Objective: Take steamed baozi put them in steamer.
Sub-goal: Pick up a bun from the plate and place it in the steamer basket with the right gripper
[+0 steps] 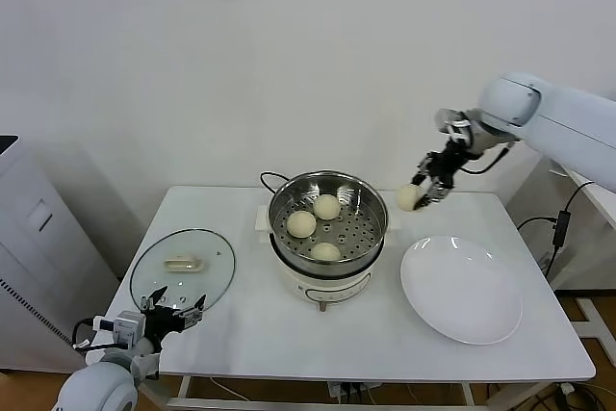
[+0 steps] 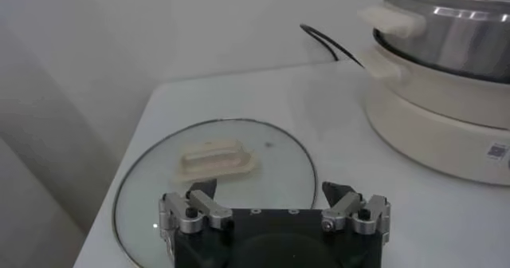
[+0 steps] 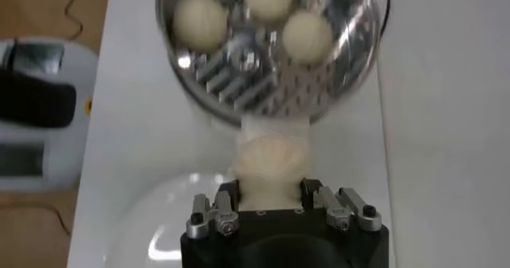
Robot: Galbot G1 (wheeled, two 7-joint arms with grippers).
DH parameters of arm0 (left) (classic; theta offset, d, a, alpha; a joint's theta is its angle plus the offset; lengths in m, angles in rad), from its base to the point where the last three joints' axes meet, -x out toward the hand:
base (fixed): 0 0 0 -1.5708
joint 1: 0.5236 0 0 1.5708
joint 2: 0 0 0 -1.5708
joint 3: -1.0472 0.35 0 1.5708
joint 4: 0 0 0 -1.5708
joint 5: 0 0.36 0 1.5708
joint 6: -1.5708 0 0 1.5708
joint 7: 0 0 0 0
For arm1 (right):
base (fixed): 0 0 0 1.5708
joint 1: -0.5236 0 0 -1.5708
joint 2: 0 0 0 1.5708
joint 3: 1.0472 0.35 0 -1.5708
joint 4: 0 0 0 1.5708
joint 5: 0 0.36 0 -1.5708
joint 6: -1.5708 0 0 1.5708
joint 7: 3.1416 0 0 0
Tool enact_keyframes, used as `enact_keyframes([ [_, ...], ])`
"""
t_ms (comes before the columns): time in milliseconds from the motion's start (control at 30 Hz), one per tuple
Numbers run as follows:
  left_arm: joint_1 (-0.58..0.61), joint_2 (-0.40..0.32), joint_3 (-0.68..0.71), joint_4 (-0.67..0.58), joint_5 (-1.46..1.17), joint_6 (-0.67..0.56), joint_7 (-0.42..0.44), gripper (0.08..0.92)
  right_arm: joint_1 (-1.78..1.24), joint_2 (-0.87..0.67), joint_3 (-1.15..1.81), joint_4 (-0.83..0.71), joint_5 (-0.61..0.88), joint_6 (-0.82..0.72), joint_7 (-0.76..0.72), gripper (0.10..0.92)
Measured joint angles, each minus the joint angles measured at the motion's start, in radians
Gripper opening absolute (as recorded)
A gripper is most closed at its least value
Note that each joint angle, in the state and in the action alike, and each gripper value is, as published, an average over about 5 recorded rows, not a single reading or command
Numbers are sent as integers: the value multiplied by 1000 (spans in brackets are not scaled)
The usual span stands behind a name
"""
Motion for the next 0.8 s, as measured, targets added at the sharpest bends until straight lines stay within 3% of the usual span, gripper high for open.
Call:
enact_keyframes([
  [333, 4, -1, 0, -3, 0, -1, 0, 823, -6, 107, -38, 17, 104, -131, 123, 484],
  [800, 8, -6, -4, -3, 0, -5, 1, 823, -108, 179, -36, 16, 119, -230, 246, 484],
])
